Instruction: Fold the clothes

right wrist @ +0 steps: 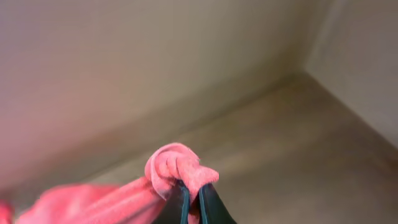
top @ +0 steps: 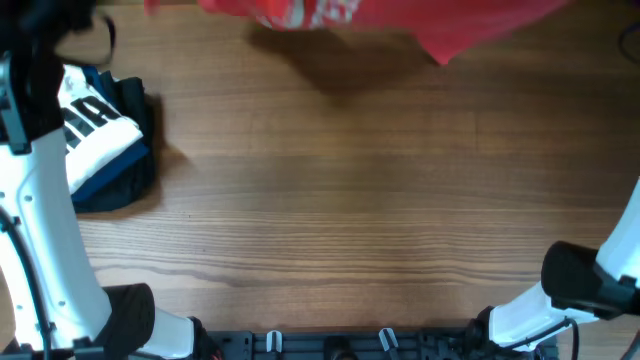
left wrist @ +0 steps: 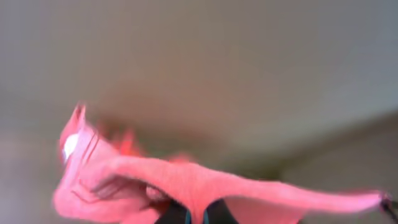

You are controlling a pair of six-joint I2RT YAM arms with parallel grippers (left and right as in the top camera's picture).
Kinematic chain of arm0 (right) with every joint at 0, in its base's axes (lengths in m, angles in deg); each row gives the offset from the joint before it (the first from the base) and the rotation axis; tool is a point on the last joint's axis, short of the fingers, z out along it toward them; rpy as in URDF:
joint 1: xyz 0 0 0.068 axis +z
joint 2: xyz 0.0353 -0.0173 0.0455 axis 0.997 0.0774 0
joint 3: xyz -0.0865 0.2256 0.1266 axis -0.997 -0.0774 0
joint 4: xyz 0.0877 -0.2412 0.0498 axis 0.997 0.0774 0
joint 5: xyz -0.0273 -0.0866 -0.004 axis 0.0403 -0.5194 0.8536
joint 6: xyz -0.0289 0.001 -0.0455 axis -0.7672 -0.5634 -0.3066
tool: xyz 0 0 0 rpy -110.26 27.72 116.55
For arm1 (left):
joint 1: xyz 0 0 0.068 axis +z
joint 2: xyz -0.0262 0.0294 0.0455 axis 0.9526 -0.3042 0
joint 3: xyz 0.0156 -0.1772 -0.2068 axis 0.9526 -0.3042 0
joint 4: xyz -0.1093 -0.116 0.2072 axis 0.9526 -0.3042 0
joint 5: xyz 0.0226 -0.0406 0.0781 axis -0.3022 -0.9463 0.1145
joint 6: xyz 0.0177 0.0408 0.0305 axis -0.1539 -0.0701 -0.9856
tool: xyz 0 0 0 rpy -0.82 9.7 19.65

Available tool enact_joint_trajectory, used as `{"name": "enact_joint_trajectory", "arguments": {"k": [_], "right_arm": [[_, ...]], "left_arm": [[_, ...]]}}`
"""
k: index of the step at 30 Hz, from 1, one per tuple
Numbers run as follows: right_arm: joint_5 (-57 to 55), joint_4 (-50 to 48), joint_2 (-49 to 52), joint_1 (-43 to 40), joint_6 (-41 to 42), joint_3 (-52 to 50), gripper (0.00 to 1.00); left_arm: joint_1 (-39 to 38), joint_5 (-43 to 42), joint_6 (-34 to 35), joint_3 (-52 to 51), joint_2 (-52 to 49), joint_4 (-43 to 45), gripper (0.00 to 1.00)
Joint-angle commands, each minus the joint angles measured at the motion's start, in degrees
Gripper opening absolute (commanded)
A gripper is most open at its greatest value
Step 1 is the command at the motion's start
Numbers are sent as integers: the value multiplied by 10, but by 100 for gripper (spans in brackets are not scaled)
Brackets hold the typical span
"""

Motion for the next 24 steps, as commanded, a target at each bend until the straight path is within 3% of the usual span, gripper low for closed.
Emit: {"name": "enact_joint_trajectory", "arguments": {"k": [1,8,20,24], "right_arm": [[-54,41,62,-6,-15,-52,4],[-18,105,109,7,-38,-139,4],[-94,215,110,3,-10,-284,4],[-78,215,110,-10,-10,-353,4]], "left_arm": [[-6,28,-74,-19,-72,-175,4],[-17,160,-80,-22,-177,-385,4],[-47,121,-88,-270,-188,-379,4],[-72,121,-87,-391,-173,-325,4]]}}
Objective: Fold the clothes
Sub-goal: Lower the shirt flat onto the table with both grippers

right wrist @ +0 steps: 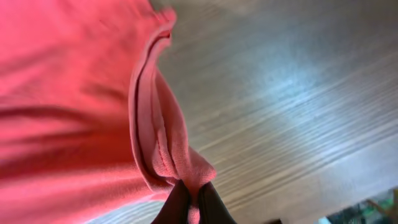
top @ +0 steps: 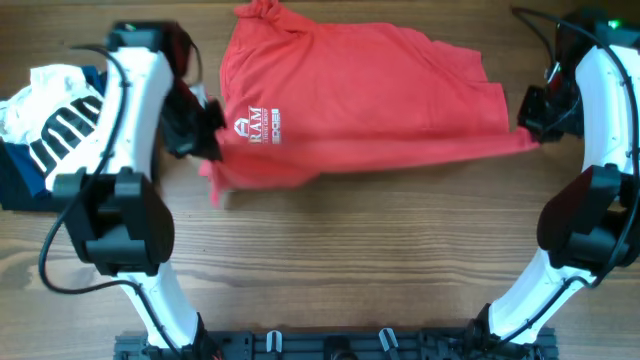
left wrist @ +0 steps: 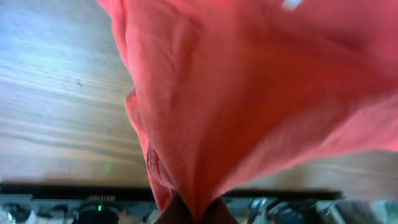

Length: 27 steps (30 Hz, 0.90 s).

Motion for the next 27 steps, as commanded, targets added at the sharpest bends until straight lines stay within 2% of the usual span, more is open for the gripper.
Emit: {"name": "enact_joint_trajectory", "arguments": {"k": [1,7,13,20,27], "right_arm": [[-7,-8,-13,-17,10,-74,4],[18,-53,-28,-39,11,-184,4],[35,-83,-89,-62,24,-240,4],[35,-115,-194,-95,39,-292,4],[35,-126,-254,-103,54,-346,4]], "left_arm": [[-26,7,-9,-120,31,49,4],[-26,12,26,-281,96,131,4],[-5,54,91,-396,210,192,4],[25,55,115,-458,333,212,4],[27,63,161,-477,443,208,4]]}}
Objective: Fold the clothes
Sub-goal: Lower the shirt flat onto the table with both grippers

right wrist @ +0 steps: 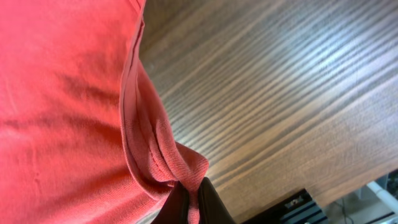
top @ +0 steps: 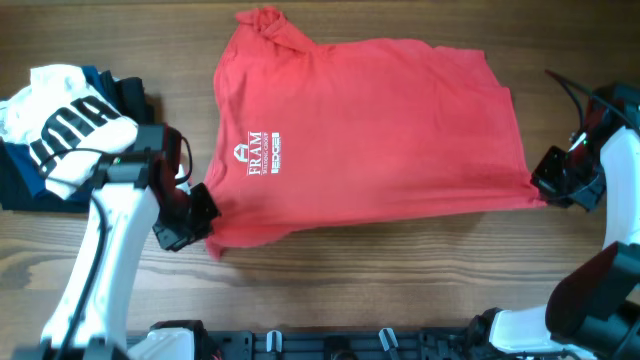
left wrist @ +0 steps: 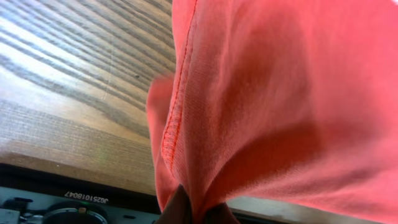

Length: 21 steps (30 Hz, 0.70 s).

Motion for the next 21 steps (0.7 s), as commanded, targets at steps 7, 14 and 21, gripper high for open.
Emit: {"name": "enact_joint_trajectory", "arguments": {"k": [7,14,21], "right_arm": [[-17,-14,-56,-6,32,-72,4],[-22,-31,-64,-6,37,-77,4],[74,-120,-63,-5,-10,-77,4]], "left_arm": [[6,29,67,-10,135,-31,4],[6,29,67,-10,160,-21,4],[6,33,66,-10,130,52,4]]}}
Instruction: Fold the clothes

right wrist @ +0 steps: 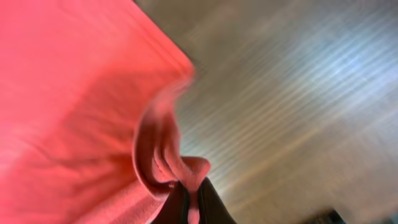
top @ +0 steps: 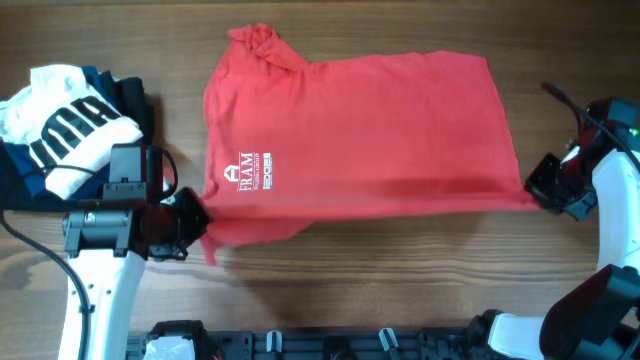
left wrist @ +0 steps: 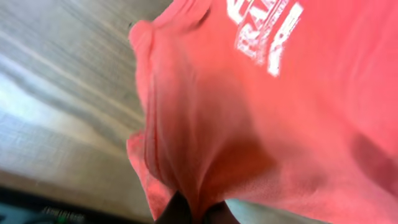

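Note:
A red T-shirt (top: 370, 135) with white chest lettering (top: 245, 173) lies spread across the wooden table (top: 380, 280), its near edge lifted off the wood. My left gripper (top: 196, 222) is shut on the shirt's near left corner; in the left wrist view that gripper (left wrist: 198, 214) shows bunched red cloth (left wrist: 261, 112) pinched between its dark fingers. My right gripper (top: 537, 190) is shut on the near right corner, and in the right wrist view it (right wrist: 193, 205) pinches a rolled fold of red fabric (right wrist: 168, 155).
A heap of other clothes (top: 75, 125), white with black stripes over dark blue, sits at the far left of the table. Bare wood lies in front of the shirt, and a black rail (top: 330, 345) runs along the near edge.
Both grippers still hold the shirt's near corners. The near edge now stands a little higher and farther back, casting a shadow band across the shirt. The left corner has moved slightly toward the middle.
First the shirt hung at the far edge of the table, both grippers shut on it and mostly out of the overhead view. Then it was stretched over the far half of the table. Then it lay spread flat, corners held, and now its near edge is raised.

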You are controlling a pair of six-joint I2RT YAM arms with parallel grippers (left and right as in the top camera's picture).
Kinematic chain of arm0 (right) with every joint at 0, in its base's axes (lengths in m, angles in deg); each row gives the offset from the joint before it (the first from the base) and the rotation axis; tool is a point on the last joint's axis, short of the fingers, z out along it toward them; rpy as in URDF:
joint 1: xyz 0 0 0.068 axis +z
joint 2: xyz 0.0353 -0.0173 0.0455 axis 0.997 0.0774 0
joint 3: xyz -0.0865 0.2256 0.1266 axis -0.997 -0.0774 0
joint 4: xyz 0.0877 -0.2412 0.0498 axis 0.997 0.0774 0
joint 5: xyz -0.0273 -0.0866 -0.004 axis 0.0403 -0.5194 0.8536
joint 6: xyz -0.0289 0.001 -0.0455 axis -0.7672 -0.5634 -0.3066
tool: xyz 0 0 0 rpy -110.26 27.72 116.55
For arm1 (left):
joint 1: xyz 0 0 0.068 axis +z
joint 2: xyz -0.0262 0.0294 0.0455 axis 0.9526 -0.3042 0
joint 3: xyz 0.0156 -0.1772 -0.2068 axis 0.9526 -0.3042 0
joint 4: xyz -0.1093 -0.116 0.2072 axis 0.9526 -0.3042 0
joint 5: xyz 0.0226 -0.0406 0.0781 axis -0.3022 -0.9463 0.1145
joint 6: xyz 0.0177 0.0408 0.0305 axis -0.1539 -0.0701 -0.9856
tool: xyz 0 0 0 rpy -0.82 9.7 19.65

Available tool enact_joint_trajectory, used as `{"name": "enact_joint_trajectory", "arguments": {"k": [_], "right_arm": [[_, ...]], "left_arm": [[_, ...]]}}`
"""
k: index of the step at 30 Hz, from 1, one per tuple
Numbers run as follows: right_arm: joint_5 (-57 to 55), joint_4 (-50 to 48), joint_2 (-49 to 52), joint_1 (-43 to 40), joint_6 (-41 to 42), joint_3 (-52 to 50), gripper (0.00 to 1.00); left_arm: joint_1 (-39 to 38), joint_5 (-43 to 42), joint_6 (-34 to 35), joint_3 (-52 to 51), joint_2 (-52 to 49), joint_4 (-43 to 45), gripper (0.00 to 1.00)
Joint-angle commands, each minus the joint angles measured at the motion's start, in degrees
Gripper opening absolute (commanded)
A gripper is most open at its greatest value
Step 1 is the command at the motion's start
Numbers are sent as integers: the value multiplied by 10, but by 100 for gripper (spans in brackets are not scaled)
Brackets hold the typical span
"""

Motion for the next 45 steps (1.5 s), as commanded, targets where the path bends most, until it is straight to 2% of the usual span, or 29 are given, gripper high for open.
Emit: {"name": "enact_joint_trajectory", "arguments": {"k": [1,19,34,45], "right_arm": [[40,-38,-11,-5,-20,-3,4],[51,-154,33,23,-27,-3,4],[50,-221,104,23,-26,-3,4],[50,-248,124,23,-26,-3,4]], "left_arm": [[5,23,10,-3,-26,33,4],[5,23,8,-3,-194,214,4],[5,34,8,-3,-252,301,4],[5,35,8,-3,-255,349,6]]}}
